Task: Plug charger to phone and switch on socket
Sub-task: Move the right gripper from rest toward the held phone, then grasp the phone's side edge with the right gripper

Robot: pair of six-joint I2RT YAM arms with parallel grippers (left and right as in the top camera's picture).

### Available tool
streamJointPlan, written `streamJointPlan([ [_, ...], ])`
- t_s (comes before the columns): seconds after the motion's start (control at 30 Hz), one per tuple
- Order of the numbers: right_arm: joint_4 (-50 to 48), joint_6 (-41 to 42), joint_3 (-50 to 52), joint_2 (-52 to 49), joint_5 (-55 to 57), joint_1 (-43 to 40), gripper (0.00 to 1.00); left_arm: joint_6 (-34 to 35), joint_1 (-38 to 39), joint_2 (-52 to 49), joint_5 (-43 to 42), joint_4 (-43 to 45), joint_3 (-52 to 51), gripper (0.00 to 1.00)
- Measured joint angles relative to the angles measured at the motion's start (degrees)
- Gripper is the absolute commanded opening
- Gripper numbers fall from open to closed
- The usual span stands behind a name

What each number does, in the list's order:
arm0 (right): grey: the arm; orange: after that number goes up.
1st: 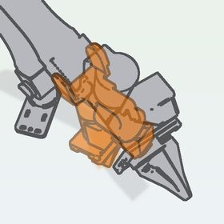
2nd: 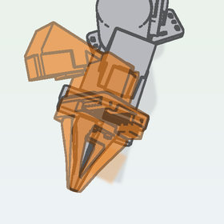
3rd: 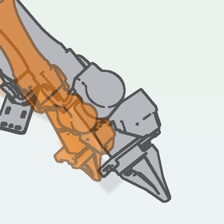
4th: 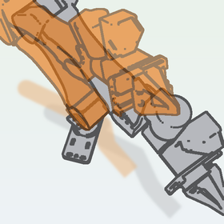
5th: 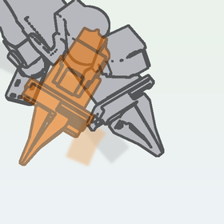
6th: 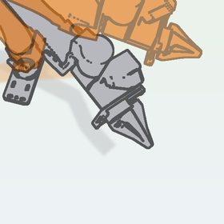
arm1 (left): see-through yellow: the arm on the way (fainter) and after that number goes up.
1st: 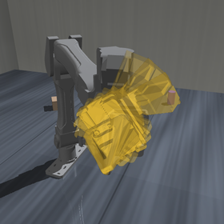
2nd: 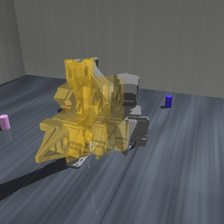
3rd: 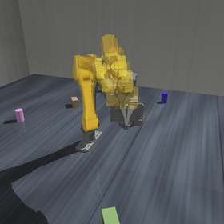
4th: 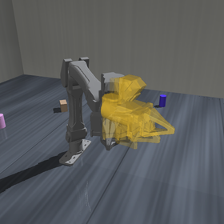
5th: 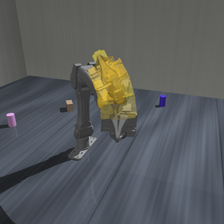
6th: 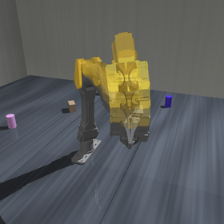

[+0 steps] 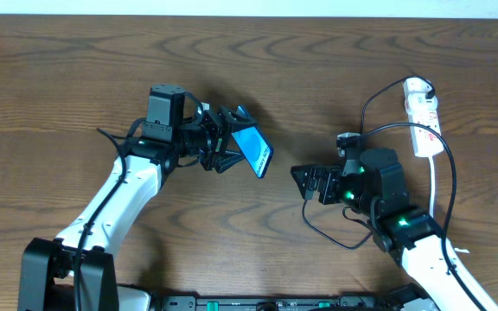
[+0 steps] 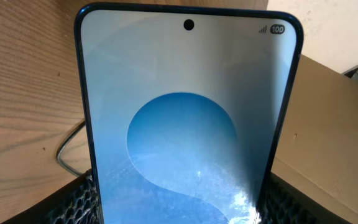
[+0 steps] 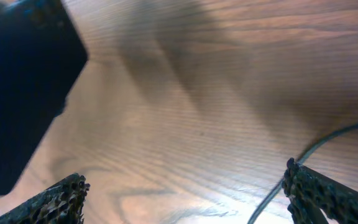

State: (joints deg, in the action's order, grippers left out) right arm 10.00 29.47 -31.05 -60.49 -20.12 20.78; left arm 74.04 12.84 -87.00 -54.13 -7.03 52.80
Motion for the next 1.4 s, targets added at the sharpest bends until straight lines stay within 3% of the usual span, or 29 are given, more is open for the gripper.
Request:
streamJointPlan([
  [0.67,-2.97,2.16,0.0,4.98,1.09,10.75,0.99,2.25,0.0,0.0,0.94,0.0,0.0,0.68],
  [0.93,-11.3,2.82,-0.17,8.74,1.68,12.55,0.99,2.27,0.0,0.0,1.79,0.0,0.0,0.68],
  [1.4,-18.45,4.59,-0.2,-0.07,10.34,15.21,0.99,2.27,0.0,0.0,1.92,0.0,0.0,0.68],
])
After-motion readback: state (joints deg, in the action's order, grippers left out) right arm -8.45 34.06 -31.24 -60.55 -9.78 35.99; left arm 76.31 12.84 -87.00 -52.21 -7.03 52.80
